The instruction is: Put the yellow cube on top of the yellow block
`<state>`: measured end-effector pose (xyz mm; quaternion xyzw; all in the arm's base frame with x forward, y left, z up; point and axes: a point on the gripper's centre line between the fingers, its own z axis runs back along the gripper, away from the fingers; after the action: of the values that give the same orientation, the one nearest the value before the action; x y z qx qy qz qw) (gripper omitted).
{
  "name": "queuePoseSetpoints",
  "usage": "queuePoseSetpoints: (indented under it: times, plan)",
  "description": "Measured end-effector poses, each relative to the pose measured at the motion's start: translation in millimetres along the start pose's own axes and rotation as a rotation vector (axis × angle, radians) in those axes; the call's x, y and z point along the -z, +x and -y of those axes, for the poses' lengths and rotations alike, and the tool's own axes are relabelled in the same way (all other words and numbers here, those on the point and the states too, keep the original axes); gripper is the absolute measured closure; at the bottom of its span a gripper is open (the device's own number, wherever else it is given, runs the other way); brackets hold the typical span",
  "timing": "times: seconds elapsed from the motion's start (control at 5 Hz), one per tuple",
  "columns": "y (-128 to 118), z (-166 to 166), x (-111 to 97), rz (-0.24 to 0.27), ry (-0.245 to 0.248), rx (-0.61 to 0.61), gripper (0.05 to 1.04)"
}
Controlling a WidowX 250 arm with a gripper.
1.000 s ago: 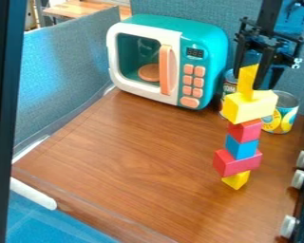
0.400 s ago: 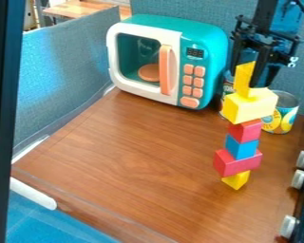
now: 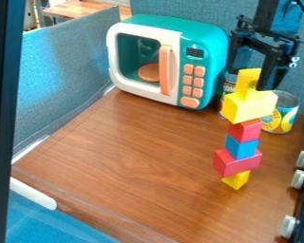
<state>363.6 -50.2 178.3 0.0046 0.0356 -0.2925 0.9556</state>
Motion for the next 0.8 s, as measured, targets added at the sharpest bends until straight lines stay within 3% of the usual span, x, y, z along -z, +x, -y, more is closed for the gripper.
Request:
queuePoseSetpoints:
  times: [0.4, 0.6, 0.8]
  plan:
    - [-14.7, -9.8, -7.7, 0.019, -0.016, -0.052, 0.083]
    - [-47.9, -30.8, -36.9, 0.088, 0.018, -0.188, 0.083]
    - [-63.2, -46.0, -43.3, 0.109, 0.021, -0.26, 0.083]
